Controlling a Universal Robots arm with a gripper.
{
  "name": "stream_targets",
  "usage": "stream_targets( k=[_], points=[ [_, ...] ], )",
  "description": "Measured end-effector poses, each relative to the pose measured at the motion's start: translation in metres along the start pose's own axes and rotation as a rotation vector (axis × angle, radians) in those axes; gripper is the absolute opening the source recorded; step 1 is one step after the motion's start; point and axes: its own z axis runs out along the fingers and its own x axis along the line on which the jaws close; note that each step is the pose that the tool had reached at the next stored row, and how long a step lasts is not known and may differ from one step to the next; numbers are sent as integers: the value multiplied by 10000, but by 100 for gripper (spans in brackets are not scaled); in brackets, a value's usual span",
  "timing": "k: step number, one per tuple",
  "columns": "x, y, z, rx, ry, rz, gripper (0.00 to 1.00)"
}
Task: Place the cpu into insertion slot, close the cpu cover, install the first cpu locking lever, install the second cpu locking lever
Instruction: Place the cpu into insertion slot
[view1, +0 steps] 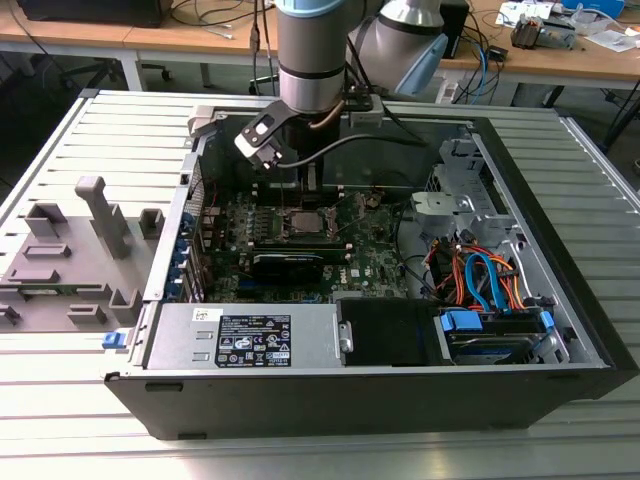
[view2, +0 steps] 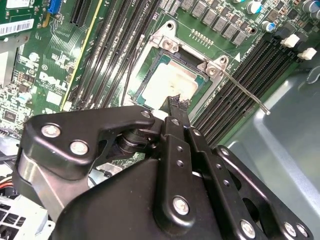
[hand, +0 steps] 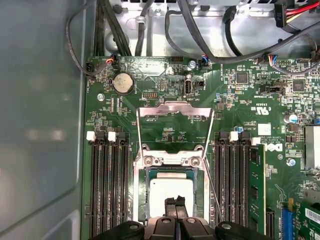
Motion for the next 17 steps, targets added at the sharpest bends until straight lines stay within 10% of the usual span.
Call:
stream_targets(
  k=[17],
  points=[
    [-1,6,-154,-2,27,1,11]
  ],
)
